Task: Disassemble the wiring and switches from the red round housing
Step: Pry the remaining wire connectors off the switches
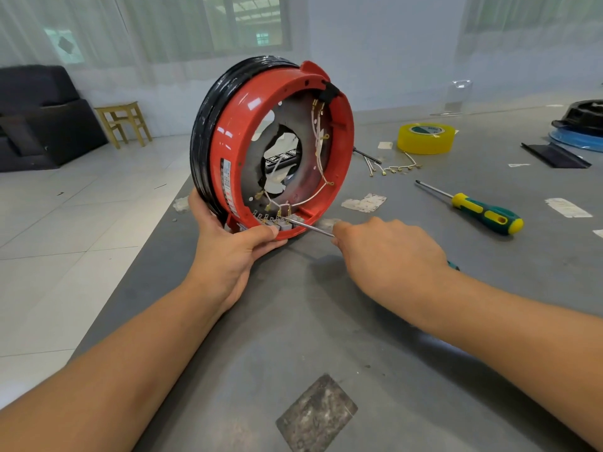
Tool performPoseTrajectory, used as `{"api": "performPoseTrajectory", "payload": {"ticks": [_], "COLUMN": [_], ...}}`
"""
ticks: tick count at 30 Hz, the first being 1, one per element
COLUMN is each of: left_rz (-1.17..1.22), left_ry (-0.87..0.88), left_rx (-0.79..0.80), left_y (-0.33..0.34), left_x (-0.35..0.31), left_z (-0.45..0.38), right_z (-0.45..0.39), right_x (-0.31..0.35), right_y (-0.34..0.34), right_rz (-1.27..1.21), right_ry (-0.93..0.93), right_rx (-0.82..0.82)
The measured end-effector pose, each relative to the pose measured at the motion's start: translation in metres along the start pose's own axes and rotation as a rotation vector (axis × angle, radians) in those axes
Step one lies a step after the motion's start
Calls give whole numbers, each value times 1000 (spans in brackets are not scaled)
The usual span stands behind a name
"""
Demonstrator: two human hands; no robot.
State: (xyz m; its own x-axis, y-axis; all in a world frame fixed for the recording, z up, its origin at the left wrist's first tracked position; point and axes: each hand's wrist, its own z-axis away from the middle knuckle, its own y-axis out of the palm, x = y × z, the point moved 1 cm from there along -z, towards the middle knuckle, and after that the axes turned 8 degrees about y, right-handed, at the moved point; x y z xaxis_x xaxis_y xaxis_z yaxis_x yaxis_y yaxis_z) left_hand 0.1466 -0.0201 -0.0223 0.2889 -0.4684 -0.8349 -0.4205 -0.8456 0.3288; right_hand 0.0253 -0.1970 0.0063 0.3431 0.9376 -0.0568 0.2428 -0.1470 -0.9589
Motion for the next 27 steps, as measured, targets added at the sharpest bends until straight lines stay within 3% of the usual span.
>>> {"api": "performPoseTrajectory", "payload": {"ticks": [15, 20, 24, 27], "left_rz": [71, 128, 171, 188], "left_ry": [-52, -77, -111, -142], "left_rx": [-107, -132, -140, -116], "left_y": [-3, -7, -8, -7], "left_x": [2, 4, 4, 4], "left_z": [-4, -7, -7, -8], "right_z": [0, -11, -16, -18], "right_x": [-25, -31, -30, -30], "right_y": [3, -7, -6, 0], "right_rz": [-157, -726, -1402, -1617], "right_ry": [67, 125, 345, 447], "right_rx": [-97, -12, 230, 320]}}
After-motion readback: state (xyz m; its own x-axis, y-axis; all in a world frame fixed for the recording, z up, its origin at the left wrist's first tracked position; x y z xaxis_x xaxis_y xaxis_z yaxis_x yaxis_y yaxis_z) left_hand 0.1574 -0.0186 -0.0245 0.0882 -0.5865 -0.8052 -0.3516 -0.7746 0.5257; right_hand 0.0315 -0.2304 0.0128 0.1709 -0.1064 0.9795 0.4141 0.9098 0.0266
